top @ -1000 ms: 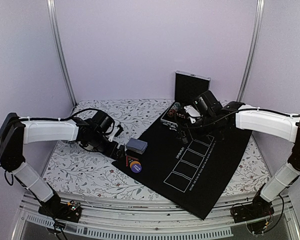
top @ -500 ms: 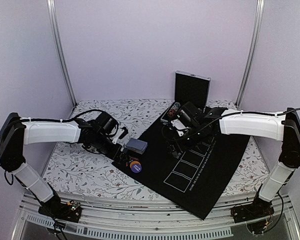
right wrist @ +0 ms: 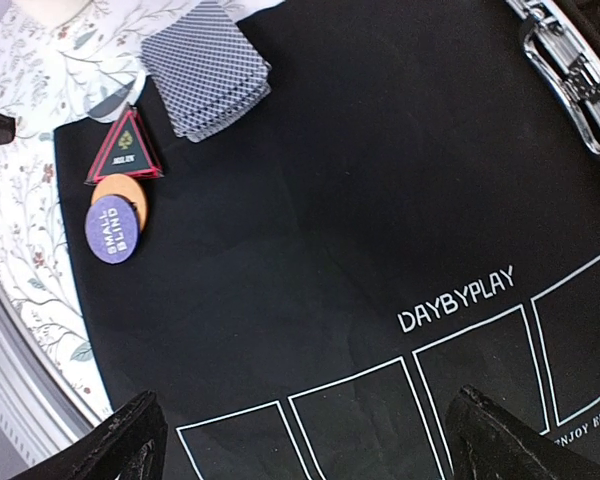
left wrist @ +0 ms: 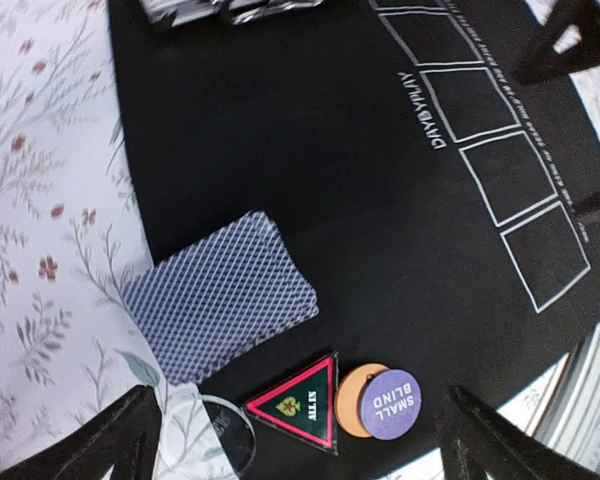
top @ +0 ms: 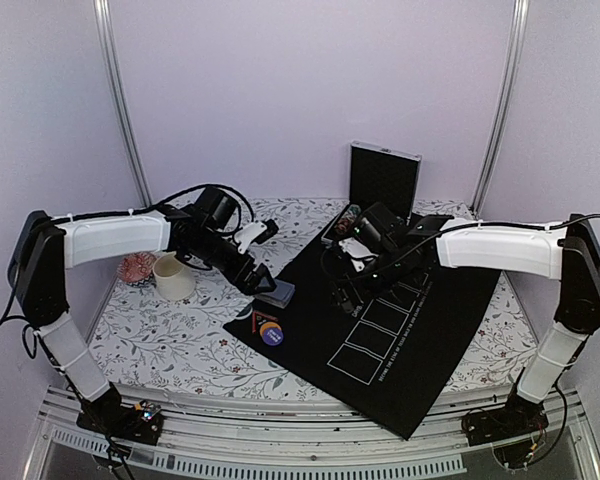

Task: Distribute texas hold em gaming equipment
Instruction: Pick up the dealer button from the poker table mat.

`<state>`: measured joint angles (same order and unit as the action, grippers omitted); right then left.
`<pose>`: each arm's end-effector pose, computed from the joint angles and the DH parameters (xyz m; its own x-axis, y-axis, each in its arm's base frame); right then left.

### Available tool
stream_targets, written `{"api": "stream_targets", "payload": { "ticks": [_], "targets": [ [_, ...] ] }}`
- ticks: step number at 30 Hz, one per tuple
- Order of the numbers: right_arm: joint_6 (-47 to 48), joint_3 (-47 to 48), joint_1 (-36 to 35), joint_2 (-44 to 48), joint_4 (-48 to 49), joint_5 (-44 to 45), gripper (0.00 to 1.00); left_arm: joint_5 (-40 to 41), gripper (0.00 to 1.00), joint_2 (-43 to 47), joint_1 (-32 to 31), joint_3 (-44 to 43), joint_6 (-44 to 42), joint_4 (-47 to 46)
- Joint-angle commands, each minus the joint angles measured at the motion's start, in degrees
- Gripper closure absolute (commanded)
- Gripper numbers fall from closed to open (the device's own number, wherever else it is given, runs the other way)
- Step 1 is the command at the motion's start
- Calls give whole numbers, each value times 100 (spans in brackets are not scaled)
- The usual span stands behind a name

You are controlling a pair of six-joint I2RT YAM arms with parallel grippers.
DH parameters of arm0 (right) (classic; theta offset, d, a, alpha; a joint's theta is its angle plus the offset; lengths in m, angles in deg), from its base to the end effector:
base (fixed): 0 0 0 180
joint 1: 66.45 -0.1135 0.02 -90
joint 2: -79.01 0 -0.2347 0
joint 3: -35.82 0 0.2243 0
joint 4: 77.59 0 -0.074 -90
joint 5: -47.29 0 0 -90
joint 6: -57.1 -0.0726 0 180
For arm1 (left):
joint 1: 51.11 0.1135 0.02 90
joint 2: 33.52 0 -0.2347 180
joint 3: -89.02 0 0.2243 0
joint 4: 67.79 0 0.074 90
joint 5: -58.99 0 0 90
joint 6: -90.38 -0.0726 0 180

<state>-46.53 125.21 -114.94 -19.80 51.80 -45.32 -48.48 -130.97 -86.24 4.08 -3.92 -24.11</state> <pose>0.2298 0.2646 0.1818 -0.7378 -0.4784 -0.4762 -0.6064 0.7797 0.1561 0.2730 -0.2187 0.1786 -0.6262 0.5281 -0.5736 0.7345 0.6462 -0.2070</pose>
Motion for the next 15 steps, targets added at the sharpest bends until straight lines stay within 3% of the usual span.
{"api": "stream_targets", "payload": {
  "ticks": [1,6,10,15],
  "targets": [
    [258,-48,267,144,312,-419,1,-1273,2,-31,55,-438,-2209,253],
    [411,-385,521,504,464,-601,1,-1773,2,-88,295,-552,-4115,697],
    [564,-763,717,783,650,-695,1,-2090,2,-385,651,-979,-5115,1341],
    [546,-973,1017,876,792,-880,1,-2320,2,-753,1049,-1205,-6087,1367]
  ]
}}
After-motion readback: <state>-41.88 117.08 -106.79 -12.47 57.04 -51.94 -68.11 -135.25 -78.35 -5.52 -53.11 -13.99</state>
